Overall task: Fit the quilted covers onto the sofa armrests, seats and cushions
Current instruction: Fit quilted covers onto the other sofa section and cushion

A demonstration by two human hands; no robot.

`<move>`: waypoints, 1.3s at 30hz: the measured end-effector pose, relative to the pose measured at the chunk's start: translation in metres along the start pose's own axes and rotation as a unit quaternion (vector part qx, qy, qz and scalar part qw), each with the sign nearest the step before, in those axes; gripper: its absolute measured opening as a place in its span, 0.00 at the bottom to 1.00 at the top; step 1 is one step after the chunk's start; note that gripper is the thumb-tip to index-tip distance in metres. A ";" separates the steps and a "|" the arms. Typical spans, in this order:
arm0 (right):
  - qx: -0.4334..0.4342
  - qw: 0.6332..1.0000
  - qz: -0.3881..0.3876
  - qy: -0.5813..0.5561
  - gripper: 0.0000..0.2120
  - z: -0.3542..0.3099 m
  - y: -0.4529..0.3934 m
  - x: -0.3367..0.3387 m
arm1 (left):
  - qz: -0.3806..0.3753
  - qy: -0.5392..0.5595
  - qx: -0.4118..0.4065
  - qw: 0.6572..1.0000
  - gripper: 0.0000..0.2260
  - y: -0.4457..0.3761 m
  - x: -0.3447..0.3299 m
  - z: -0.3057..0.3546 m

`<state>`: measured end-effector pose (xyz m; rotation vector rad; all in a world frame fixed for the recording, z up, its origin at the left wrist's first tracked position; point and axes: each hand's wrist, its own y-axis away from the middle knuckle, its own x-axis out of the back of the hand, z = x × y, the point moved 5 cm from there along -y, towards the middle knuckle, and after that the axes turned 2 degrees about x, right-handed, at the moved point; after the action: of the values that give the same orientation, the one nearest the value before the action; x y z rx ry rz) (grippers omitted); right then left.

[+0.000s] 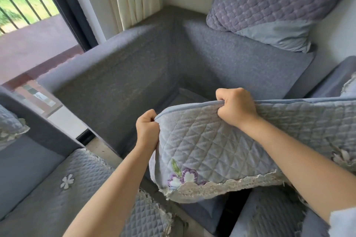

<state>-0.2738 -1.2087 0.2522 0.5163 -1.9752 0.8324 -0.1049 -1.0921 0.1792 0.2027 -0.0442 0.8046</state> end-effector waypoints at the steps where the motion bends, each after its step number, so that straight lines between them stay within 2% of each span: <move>1: -0.023 1.000 0.006 -0.013 0.06 0.004 -0.009 0.015 | 0.001 -0.005 -0.016 1.000 0.20 -0.003 -0.003 0.019; 7: -0.069 0.983 0.127 -0.116 0.13 0.017 -0.054 0.106 | -0.004 -0.118 -0.161 0.980 0.17 -0.009 -0.019 0.163; 11: -0.078 0.947 0.207 -0.233 0.18 0.037 -0.052 0.154 | 0.010 -0.239 -0.251 0.938 0.16 0.019 -0.043 0.260; 14: -0.108 0.916 0.231 -0.308 0.18 0.065 -0.041 0.150 | 0.007 -0.336 -0.286 0.898 0.14 0.037 -0.076 0.290; 16: -0.154 0.906 0.190 -0.345 0.18 0.089 -0.030 0.125 | -0.016 -0.395 -0.287 0.872 0.10 0.041 -0.103 0.279; 19: -0.226 0.932 -0.004 -0.282 0.16 0.122 0.004 0.051 | -0.075 -0.513 -0.267 0.812 0.08 0.043 -0.138 0.206; 20: -0.252 0.924 -0.046 -0.285 0.17 0.132 0.020 0.030 | -0.104 -0.527 -0.247 0.806 0.09 0.045 -0.146 0.179; 21: -0.285 0.903 -0.048 -0.319 0.17 0.146 0.037 0.016 | -0.134 -0.525 -0.234 0.808 0.09 0.050 -0.160 0.156; 23: -0.364 0.836 0.070 -0.405 0.14 0.169 0.069 0.021 | -0.157 -0.515 -0.264 0.800 0.08 0.059 -0.194 0.138; 25: -0.379 0.813 0.192 -0.398 0.12 0.194 0.091 0.043 | -0.180 -0.514 -0.303 0.782 0.08 0.068 -0.225 0.133; 27: -0.352 0.800 0.244 -0.420 0.10 0.214 0.100 0.064 | -0.212 -0.519 -0.315 0.766 0.10 0.068 -0.232 0.114; 28: -0.338 0.815 0.243 -0.403 0.09 0.222 0.105 0.075 | -0.228 -0.518 -0.330 0.755 0.13 0.065 -0.232 0.102; 30: -0.289 0.872 0.200 -0.340 0.18 0.220 0.113 0.087 | -0.231 -0.515 -0.347 0.749 0.20 0.063 -0.221 0.079; 32: -0.253 0.923 0.167 -0.238 0.22 0.222 0.116 0.089 | -0.222 -0.523 -0.337 0.751 0.19 0.055 -0.221 0.070; 34: -0.166 0.957 0.162 -0.173 0.23 0.205 0.101 0.091 | -0.212 -0.516 -0.321 0.765 0.17 0.045 -0.219 0.076; 36: -0.094 0.983 0.110 -0.113 0.23 0.190 0.078 0.089 | -0.203 -0.479 -0.311 0.796 0.12 0.033 -0.207 0.083; 39: -0.008 0.999 0.030 0.011 0.23 0.186 0.057 0.082 | -0.242 -0.463 -0.284 0.804 0.14 0.034 -0.171 0.086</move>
<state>-0.4597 -1.3073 0.2351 0.4388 -1.9838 0.8550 -0.2443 -1.2079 0.2494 0.0116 -1.1127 0.0863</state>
